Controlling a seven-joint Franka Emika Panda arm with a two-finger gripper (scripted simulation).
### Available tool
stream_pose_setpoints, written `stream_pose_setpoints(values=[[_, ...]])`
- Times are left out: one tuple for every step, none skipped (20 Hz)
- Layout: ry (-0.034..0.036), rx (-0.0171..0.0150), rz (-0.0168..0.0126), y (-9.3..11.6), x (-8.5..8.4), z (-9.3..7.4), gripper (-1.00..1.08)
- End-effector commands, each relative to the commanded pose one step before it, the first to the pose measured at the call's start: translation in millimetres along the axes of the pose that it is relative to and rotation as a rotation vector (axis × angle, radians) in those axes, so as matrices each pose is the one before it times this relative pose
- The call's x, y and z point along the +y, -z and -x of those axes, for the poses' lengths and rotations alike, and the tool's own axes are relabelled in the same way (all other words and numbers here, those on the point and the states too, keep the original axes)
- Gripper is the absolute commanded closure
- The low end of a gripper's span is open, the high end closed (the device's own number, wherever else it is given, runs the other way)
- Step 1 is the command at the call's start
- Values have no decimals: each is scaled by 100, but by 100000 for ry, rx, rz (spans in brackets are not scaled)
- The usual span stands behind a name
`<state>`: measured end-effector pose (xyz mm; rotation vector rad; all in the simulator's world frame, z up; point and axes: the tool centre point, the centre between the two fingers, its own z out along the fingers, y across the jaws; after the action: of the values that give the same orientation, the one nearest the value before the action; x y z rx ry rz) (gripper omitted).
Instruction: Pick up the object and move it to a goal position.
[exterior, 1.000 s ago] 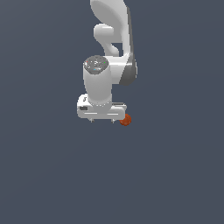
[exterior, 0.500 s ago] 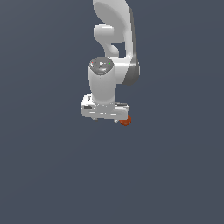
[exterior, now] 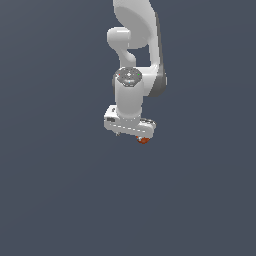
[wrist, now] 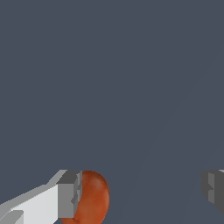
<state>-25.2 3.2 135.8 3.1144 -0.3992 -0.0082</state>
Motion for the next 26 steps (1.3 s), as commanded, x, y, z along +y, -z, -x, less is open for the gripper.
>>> stream_pose_setpoints(values=[[-4896, 54, -49, -490, -828, 896, -92], [-1951, 20, -18, -192, -298, 377, -92], [-1952, 20, -18, -191, -285, 386, -92], [-1953, 19, -17, -189, -271, 394, -92], [-1954, 19, -17, -188, -258, 402, -92], [-1955, 19, -16, -186, -244, 410, -92], [-1956, 19, -16, -184, -230, 417, -92], [-1957, 19, -16, -183, -215, 423, -92], [-1958, 19, -15, -181, -201, 429, -92], [-1959, 20, -15, -179, -186, 435, -92], [-1943, 20, -14, -176, -170, 436, -92], [-1855, 19, -14, -167, -148, 420, -92], [-1754, 18, -13, -156, -128, 401, -92], [-1655, 17, -12, -146, -109, 381, -92], [-1555, 16, -11, -136, -93, 360, -92], [-1456, 16, -10, -126, -78, 338, -92], [-1356, 15, -9, -117, -65, 316, -92], [-1255, 14, -8, -107, -53, 294, -92], [-1155, 13, -8, -98, -43, 271, -92], [-1055, 12, -7, -89, -35, 248, -92], [-954, 11, -6, -80, -28, 225, -92], [-855, 10, -6, -71, -21, 201, -92], [-753, 9, -5, -63, -17, 178, -92], [-653, 8, -4, -54, -13, 154, -92], [-555, 6, -4, -46, -9, 130, -92], [-453, 5, -3, -37, -6, 106, -92]])
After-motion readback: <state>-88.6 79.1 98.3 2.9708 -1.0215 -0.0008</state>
